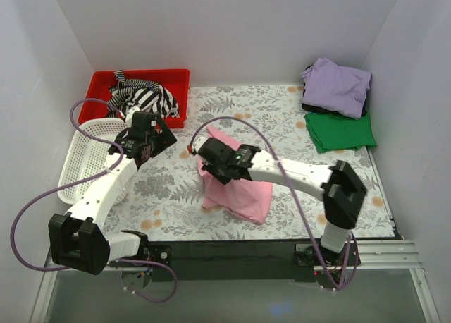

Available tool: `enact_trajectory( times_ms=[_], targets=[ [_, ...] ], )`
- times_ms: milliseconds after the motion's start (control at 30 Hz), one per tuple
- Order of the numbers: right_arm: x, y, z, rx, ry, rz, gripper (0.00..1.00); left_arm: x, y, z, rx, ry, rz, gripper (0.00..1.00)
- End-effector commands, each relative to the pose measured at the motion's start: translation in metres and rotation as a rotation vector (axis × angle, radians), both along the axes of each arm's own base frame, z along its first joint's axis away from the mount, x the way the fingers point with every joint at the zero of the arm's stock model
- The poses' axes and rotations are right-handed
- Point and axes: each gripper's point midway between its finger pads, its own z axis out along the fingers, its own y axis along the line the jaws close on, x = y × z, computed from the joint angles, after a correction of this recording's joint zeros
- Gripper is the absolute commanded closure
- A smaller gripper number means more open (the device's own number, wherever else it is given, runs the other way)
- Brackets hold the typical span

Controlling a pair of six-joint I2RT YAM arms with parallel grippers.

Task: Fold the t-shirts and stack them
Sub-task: Flatten the tshirt out

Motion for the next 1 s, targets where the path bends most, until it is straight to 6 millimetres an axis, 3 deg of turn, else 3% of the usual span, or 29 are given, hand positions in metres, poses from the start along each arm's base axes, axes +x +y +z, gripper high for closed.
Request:
enact_trajectory(
  times_ms=[0, 67, 133, 167, 233, 267, 367, 400, 433, 500, 567, 600, 700, 767, 800, 833, 900, 933, 967],
  targets=[
    [0.037, -0.053, 0.129, 0.167, -0.358, -0.287, 0.99, 0.004, -0.005, 0.006, -0.019, -0.029, -0.040, 0.08],
    [0.038, -0.084, 0.132, 0.160, -0.391, -0.390, 0.99, 0.005, -0.009, 0.006, -0.031, -0.032, -0.053, 0.08],
    [0.040, -0.129, 0.138, 0.152, -0.463, -0.563, 0.99, 0.007, -0.015, 0.005, -0.054, -0.031, -0.081, 0.08],
    [0.036, -0.148, 0.117, 0.097, -0.464, -0.605, 0.99, 0.008, -0.017, 0.005, -0.058, -0.033, -0.090, 0.08],
    [0.033, -0.180, 0.100, 0.068, -0.474, -0.714, 0.99, 0.010, -0.023, 0.003, -0.071, -0.027, -0.114, 0.08],
    [0.032, -0.201, 0.076, 0.028, -0.448, -0.785, 0.99, 0.010, -0.024, 0.003, -0.076, -0.028, -0.123, 0.08],
    [0.028, -0.234, 0.038, -0.039, -0.424, -0.918, 0.99, 0.012, -0.031, 0.000, -0.091, -0.017, -0.158, 0.08],
    [0.023, -0.249, 0.015, -0.120, -0.413, -0.938, 0.88, 0.013, -0.032, -0.001, -0.091, -0.017, -0.162, 0.08],
    [0.024, -0.260, 0.006, -0.154, -0.402, -0.980, 0.98, 0.014, -0.033, -0.001, -0.094, -0.016, -0.170, 0.08],
    [0.020, -0.274, -0.006, -0.176, -0.421, -1.048, 0.99, 0.014, -0.034, -0.001, -0.092, -0.013, -0.178, 0.08],
    [0.027, -0.278, -0.004, -0.160, -0.422, -1.092, 0.99, 0.014, -0.038, -0.004, -0.105, -0.006, -0.194, 0.08],
    [0.033, -0.273, 0.002, -0.137, -0.430, -1.095, 0.91, 0.014, -0.040, -0.004, -0.111, -0.006, -0.204, 0.08],
    [0.055, -0.241, 0.018, -0.028, -0.411, -1.000, 0.31, 0.015, -0.043, -0.009, -0.119, -0.003, -0.217, 0.08],
    [0.073, -0.221, 0.032, 0.064, -0.435, -0.963, 0.08, 0.017, -0.043, -0.010, -0.113, 0.002, -0.220, 0.08],
    [0.081, -0.212, 0.032, 0.071, -0.419, -0.926, 0.02, 0.019, -0.043, -0.012, -0.109, 0.006, -0.227, 0.07],
    [0.092, -0.209, 0.043, 0.071, -0.432, -0.914, 0.01, 0.020, -0.044, -0.011, -0.110, 0.007, -0.230, 0.08],
    [0.115, -0.195, 0.041, 0.100, -0.368, -0.840, 0.02, 0.023, -0.046, -0.010, -0.108, 0.007, -0.240, 0.07],
    [0.122, -0.191, 0.038, 0.118, -0.335, -0.836, 0.01, 0.024, -0.047, -0.010, -0.110, 0.009, -0.244, 0.08],
    [0.127, -0.190, 0.020, 0.084, -0.293, -0.823, 0.02, 0.025, -0.047, -0.010, -0.110, 0.009, -0.244, 0.08]
  ],
)
